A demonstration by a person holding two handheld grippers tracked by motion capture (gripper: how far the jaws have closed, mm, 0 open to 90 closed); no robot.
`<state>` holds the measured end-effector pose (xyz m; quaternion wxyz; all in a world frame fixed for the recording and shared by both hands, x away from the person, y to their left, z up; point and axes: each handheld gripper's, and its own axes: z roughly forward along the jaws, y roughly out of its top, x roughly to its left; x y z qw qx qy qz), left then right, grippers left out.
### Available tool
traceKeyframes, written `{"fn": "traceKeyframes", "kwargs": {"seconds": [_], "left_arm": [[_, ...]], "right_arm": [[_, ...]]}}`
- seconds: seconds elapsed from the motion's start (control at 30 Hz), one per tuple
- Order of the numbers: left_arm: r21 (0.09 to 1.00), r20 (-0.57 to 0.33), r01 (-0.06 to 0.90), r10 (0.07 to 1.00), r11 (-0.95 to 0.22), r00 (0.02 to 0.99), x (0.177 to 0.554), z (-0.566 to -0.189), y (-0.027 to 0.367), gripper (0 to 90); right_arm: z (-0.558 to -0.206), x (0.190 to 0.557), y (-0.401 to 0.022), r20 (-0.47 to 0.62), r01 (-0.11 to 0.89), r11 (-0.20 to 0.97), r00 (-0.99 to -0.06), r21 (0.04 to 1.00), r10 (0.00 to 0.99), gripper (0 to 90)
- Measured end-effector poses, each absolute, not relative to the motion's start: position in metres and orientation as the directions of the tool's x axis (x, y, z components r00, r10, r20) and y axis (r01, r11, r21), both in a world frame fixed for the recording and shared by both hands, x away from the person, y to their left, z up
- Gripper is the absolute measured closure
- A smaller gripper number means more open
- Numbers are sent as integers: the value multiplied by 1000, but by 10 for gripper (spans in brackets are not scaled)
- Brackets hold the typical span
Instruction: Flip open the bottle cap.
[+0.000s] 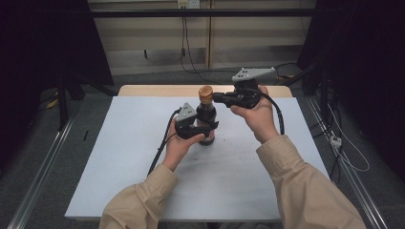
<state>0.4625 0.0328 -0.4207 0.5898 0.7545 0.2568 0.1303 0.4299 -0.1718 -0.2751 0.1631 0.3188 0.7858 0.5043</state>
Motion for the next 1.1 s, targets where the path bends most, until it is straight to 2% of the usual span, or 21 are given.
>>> {"fn": "traceKeyframes", "kwargs": {"seconds": [1.1], "left_arm": [[957, -106, 233, 541, -172, 834, 462, -421, 32, 294]], "right_arm": [[-266, 430, -169, 71, 322, 262, -743, 910, 666, 900]]}}
